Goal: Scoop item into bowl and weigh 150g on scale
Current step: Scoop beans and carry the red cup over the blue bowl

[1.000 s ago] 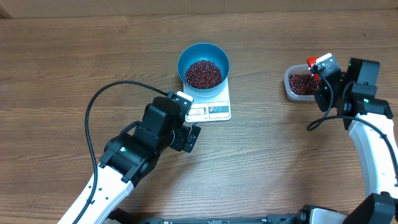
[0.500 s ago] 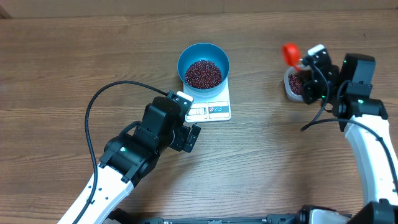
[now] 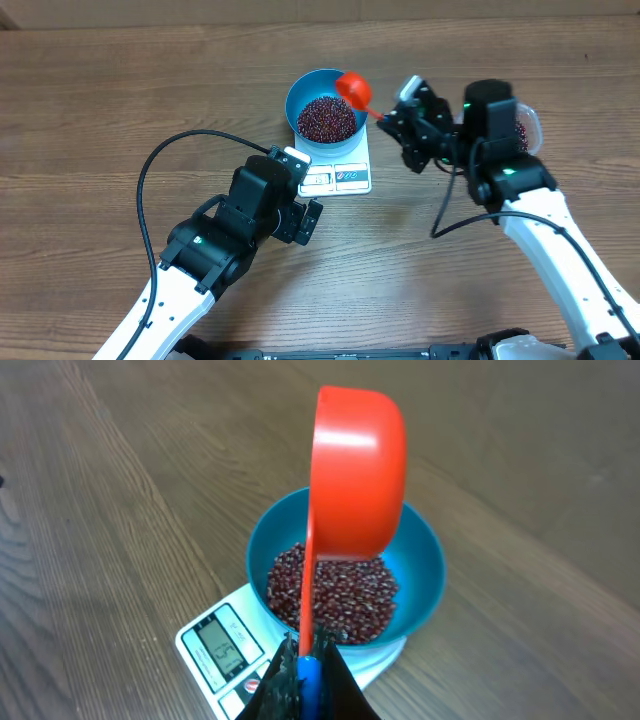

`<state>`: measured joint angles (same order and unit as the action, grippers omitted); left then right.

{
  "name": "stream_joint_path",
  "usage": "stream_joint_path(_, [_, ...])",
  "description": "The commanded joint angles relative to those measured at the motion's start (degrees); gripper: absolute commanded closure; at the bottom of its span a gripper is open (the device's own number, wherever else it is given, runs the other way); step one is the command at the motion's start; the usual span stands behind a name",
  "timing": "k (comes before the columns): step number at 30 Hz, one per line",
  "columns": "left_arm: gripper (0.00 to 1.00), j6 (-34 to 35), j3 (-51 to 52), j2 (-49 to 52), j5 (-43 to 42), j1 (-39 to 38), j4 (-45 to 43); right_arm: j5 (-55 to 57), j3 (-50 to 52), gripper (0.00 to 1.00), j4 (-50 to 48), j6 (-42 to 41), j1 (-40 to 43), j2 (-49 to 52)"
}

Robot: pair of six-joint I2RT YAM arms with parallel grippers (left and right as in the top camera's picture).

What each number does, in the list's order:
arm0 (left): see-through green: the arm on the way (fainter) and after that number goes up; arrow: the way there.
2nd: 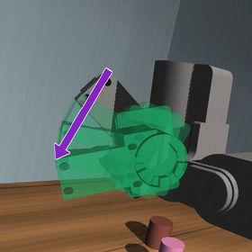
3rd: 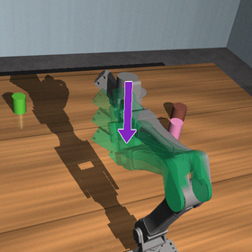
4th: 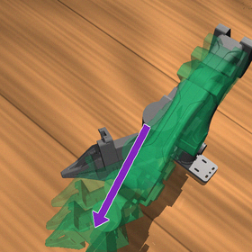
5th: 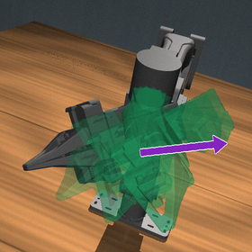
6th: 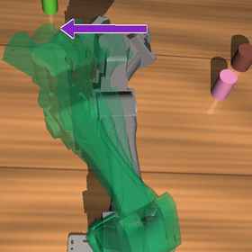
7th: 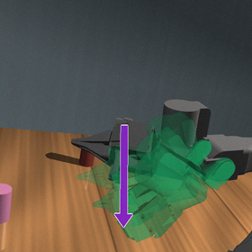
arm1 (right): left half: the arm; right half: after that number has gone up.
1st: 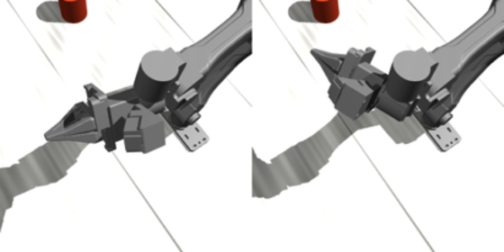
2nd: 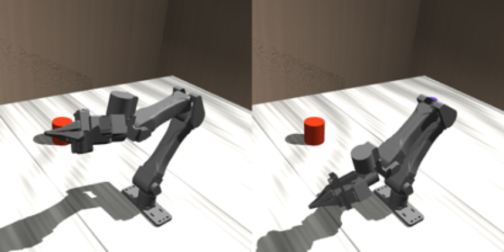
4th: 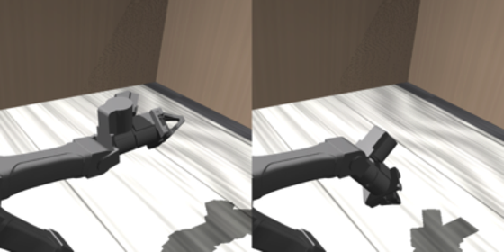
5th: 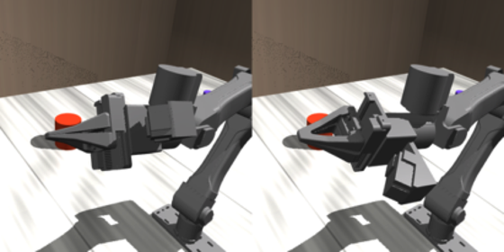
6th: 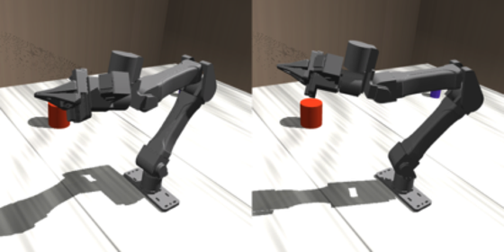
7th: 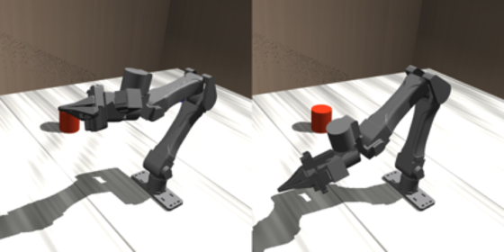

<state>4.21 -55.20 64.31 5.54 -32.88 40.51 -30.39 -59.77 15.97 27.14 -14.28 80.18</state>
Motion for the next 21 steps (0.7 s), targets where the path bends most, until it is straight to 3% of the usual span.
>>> stream_joint_path(1, [0.0, -1.01, -0.02, 0.2, -0.7, 0.24, -0.22, 6.23, -0.85, 0.96, -0.85, -5.9, -1.99, 2.29])
stream_joint_path(4, [0.01, -1.01, -0.02, 0.2, -0.7, 0.24, -0.22, 9.01, -1.6, 0.97, -0.37, -11.85, -3.08, 3.32])
stream_joint_path(8, [0.0, -1.01, -0.02, 0.2, -0.7, 0.24, -0.22, 9.73, -4.07, 0.97, 1.99, -12.59, -3.13, 4.28])
stream_joint_path(21, [0.0, -1.01, -0.02, 0.2, -0.7, 0.24, -0.22, 13.88, -26.71, 0.97, 28.5, -11.93, -3.45, 10.82])
